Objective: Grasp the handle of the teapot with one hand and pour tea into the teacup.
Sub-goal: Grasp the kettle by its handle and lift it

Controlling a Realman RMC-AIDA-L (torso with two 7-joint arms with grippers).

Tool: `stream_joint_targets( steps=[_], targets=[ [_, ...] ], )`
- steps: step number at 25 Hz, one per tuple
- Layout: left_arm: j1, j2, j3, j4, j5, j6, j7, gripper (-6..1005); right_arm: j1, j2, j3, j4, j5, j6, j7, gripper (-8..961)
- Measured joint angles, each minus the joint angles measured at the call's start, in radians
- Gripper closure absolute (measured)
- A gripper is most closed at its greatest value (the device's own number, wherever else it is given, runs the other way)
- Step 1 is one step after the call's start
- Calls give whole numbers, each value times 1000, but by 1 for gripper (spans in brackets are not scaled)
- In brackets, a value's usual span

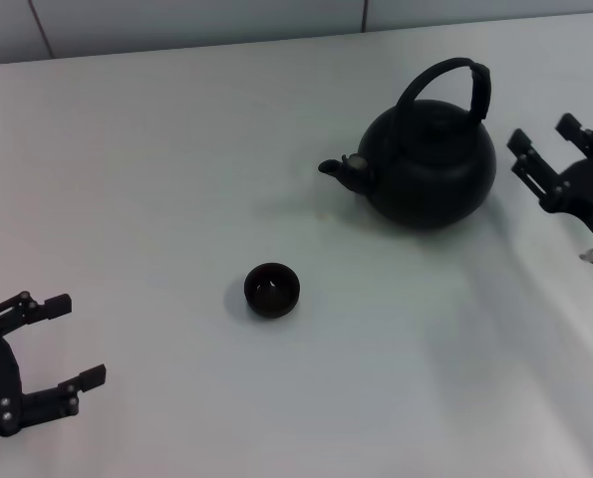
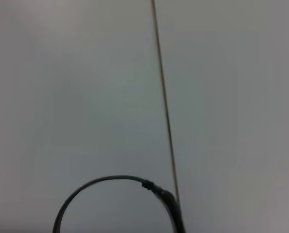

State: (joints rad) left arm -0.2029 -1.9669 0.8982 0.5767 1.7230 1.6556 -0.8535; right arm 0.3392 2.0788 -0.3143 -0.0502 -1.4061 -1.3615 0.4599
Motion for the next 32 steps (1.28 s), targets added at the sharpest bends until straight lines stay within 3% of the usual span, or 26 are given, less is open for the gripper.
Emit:
stream_joint_targets(
  steps=[9, 13, 30, 32],
  targets=[
    [7, -3, -12, -3, 2, 4, 1, 153, 71, -3, -24, -65, -1, 99, 86, 274],
    [10, -3, -12, -3, -2, 6, 1, 153, 106, -5, -107, -113, -1, 172, 158, 280],
    [12, -3, -12, -3, -4, 11, 1, 153, 148, -5, -133, -128, -1, 250, 184, 332],
    [12, -2, -13, -3, -5, 12, 1, 153, 151, -5, -145, -128, -1, 250, 184, 373]
  ],
)
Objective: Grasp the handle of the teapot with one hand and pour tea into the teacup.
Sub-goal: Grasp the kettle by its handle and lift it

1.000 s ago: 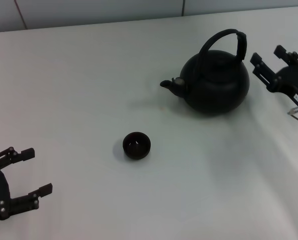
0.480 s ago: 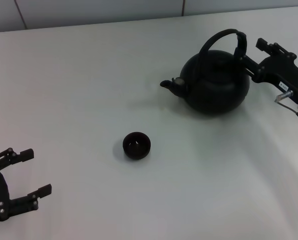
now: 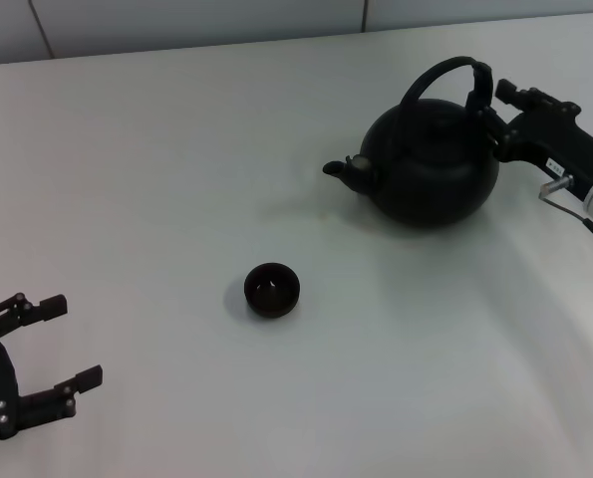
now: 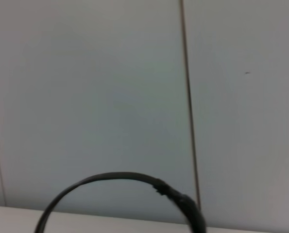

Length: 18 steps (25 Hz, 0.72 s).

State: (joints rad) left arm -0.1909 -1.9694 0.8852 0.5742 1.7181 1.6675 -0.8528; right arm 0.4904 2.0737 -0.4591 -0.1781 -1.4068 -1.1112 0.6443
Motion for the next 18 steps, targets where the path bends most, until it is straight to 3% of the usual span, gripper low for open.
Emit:
stream_joint_targets(
  steps=[9, 11, 18],
  targets=[
    [1, 0, 0, 5, 0, 2, -8, 153, 21, 0, -13, 0, 0, -4, -1, 555],
    [1, 0, 0, 5, 0, 2, -9, 153, 22, 0, -13, 0, 0, -5, -2, 760],
    [1, 0, -14, 1, 4, 5, -6, 153, 23, 1, -7, 0, 8, -31, 2, 855]
  ],
)
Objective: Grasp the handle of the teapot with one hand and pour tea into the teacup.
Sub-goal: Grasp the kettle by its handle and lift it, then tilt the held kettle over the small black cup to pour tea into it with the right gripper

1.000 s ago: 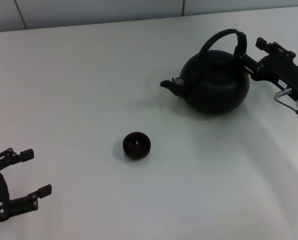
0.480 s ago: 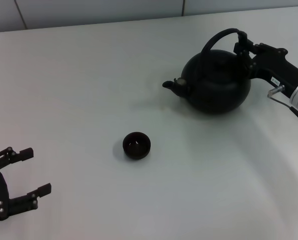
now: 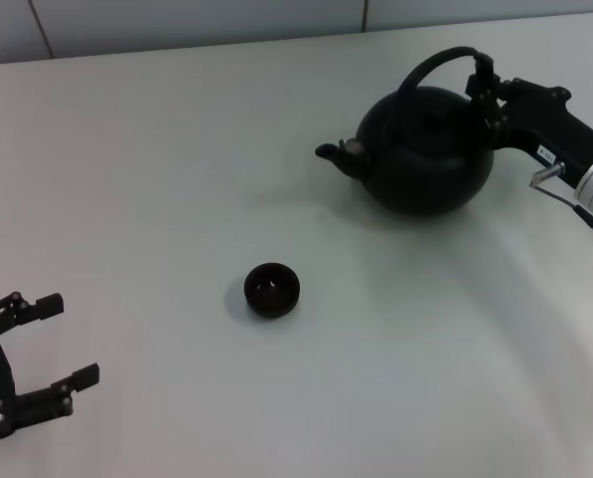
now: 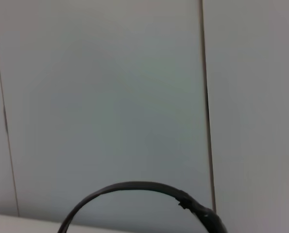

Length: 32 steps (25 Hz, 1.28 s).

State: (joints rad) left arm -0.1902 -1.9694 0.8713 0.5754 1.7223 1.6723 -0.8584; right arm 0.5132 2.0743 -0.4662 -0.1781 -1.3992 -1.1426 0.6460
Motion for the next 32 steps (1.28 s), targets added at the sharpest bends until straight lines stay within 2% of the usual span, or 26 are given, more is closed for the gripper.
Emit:
stream_joint_targets(
  steps=[5, 11, 13, 18, 23, 32],
  targets=[
    [0, -2, 0, -1, 3, 0, 2, 153, 9, -1, -37, -40, -4, -28, 56, 856],
    [0, -9, 5, -2, 3, 2, 6, 153, 39, -3, -224, -108, -6, -29, 157, 857],
    [0, -11, 7, -2, 4, 2, 6, 153, 53, -3, -328, -139, -7, -30, 195, 857],
    [-7, -16, 9, -2, 6, 2, 6, 153, 57, -3, -425, -177, -7, -31, 227, 857],
    [-10, -21, 9, -3, 14, -3, 6, 153, 54, -4, -429, -193, -14, -32, 221, 856],
    [-11, -22, 5, -3, 16, -7, 6, 153, 6, 0, -431, -311, -66, -69, 130, 856]
  ],
)
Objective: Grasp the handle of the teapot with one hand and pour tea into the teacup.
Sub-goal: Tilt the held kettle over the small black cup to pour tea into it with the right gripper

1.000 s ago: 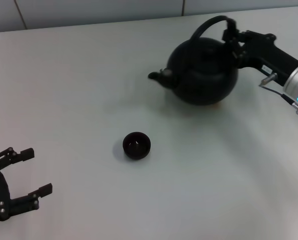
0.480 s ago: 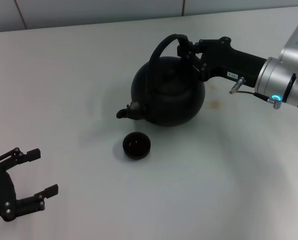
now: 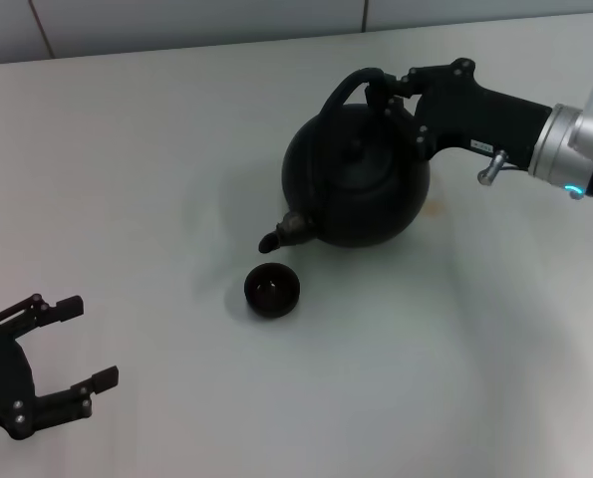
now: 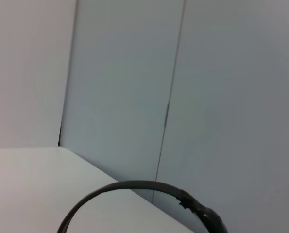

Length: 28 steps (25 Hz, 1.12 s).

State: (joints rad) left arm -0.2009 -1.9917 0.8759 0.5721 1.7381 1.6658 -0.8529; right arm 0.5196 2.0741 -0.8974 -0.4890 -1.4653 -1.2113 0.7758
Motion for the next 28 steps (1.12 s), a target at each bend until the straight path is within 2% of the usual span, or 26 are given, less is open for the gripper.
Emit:
stream_joint_targets(
  steps=[13, 21, 28],
  targets=[
    [-2, -1, -3, 0, 0, 0, -7, 153, -5, 2, -3, -73, -47, -9, -127, 857],
    [-2, -7, -3, 0, 0, 0, -9, 153, -6, 4, -50, -98, -47, -9, -185, 857],
    [-2, -10, -4, 0, -1, -1, -8, 153, -7, 8, -53, -105, -42, -10, -255, 861]
  ],
)
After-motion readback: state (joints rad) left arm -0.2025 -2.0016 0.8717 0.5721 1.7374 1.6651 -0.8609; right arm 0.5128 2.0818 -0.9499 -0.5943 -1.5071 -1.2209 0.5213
